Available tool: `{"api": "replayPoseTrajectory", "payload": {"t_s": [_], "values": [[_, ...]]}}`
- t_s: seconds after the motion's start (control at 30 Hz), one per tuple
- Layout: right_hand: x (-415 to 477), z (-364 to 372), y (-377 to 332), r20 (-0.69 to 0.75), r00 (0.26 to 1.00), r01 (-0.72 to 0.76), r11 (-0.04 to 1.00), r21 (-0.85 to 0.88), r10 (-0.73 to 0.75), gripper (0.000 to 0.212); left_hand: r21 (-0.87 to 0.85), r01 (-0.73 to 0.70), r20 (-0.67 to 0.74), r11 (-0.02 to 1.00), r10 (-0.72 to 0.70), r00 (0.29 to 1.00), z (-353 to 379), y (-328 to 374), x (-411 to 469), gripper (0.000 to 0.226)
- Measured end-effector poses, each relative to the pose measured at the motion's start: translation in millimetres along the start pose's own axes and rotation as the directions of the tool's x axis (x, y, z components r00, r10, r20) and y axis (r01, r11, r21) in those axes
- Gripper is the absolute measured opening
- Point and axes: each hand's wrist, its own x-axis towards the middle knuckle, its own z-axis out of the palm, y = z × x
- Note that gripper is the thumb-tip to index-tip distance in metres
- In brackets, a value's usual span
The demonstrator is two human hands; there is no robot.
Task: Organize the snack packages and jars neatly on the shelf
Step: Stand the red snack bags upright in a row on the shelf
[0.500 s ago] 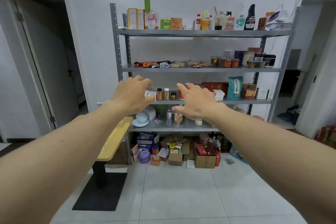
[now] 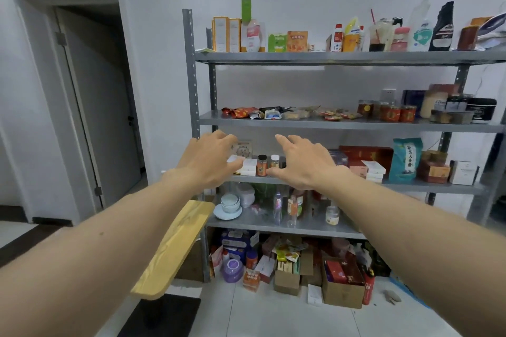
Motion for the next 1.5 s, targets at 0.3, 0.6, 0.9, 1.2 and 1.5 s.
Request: {"api": "replayPoseTrajectory", "payload": {"t_s": [0.3, 0.6, 0.9, 1.2, 1.5], "values": [[161.0, 70.2, 38.5, 0.033, 0.998, 0.046, 0.998, 0.050, -0.048, 0.083, 0.020, 0.061, 0.042, 0.998, -0.061, 0.997, 76.1, -38.7, 144.5, 0.054], [333.5, 143.3, 53.6, 0.008, 0.998, 0.065, 0.998, 0.017, -0.065, 0.083, 0.024, 0.027, -0.007, 0.999, -0.026, 1.000, 167.1, -120.9, 293.4, 0.054], [510.1, 199.4, 70.1, -0.004, 0.998, 0.065, 0.997, 0.030, -0.065, 0.076, 0.015, 0.043, -0.003, 0.999, -0.043, 0.999, 233.4, -201.0, 443.6, 0.054], [685.7, 275.7, 94.1, -0.039, 0.992, 0.123, 0.989, 0.079, -0.120, 0.072, 0.015, 0.081, -0.026, 0.997, -0.081, 0.996, 328.4, -260.4, 580.9, 0.053], [852.0, 324.2, 113.8, 0.065, 0.992, 0.093, 0.967, 0.237, -0.112, 0.078, -0.046, 0.227, 0.032, 0.973, -0.225, 0.974, 396.6, -322.1, 718.5, 0.056]]}}
